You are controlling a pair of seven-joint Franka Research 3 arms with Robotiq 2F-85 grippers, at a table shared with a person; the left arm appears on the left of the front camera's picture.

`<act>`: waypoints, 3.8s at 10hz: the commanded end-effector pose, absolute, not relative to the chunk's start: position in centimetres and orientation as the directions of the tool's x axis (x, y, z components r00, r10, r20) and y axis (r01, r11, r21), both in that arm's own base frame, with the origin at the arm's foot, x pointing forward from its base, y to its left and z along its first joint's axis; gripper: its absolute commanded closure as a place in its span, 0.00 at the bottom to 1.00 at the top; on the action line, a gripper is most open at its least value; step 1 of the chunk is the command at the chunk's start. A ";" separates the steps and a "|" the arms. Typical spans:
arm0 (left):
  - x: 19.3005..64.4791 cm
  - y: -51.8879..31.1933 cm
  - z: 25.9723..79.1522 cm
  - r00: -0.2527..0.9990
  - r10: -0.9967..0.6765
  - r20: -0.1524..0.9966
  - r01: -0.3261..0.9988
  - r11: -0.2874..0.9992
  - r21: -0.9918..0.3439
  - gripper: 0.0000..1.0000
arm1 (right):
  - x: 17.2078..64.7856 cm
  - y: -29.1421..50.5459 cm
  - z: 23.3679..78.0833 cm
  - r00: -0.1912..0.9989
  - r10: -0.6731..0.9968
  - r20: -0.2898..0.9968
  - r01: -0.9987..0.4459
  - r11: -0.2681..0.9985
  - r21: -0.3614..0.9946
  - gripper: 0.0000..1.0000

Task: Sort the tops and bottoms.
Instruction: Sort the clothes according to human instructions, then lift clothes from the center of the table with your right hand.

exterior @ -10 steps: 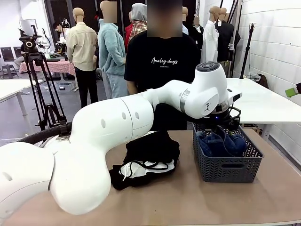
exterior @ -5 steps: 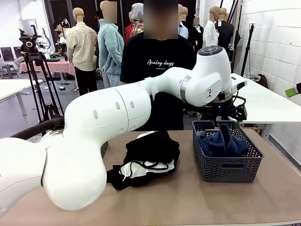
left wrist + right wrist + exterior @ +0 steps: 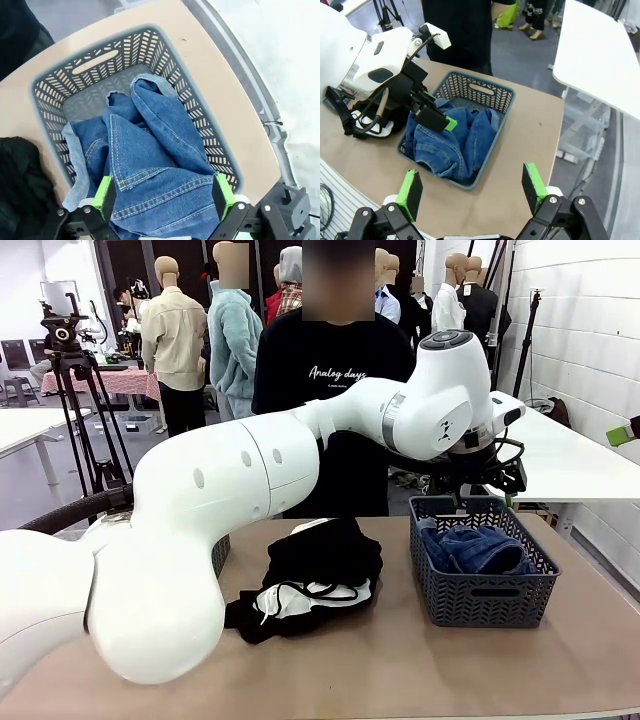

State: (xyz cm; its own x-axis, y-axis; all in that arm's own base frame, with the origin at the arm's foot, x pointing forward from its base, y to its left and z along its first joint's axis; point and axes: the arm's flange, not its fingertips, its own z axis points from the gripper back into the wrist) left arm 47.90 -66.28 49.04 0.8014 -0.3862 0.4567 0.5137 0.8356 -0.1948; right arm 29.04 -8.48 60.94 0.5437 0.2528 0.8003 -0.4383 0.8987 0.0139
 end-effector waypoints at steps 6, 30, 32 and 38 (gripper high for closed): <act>47.9 -66.3 49.0 0.796 -0.388 0.464 0.516 0.836 -0.187 0.00 | 29.2 -8.4 60.8 0.543 0.253 0.801 -0.440 0.898 0.015 0.00; 48.7 -48.5 59.5 0.867 -0.430 0.250 0.420 0.903 0.097 0.00 | 29.2 -8.4 60.8 0.543 0.253 0.801 -0.440 0.898 0.015 0.00; 47.0 -39.2 59.2 0.943 -0.238 0.232 0.227 0.971 0.072 0.00 | 29.2 -8.4 60.8 0.543 0.253 0.801 -0.440 0.898 0.015 0.00; 40.7 -22.7 54.2 0.955 -0.294 0.039 0.286 0.947 0.147 0.00 | 29.2 -8.4 60.8 0.543 0.253 0.801 -0.440 0.898 0.015 0.00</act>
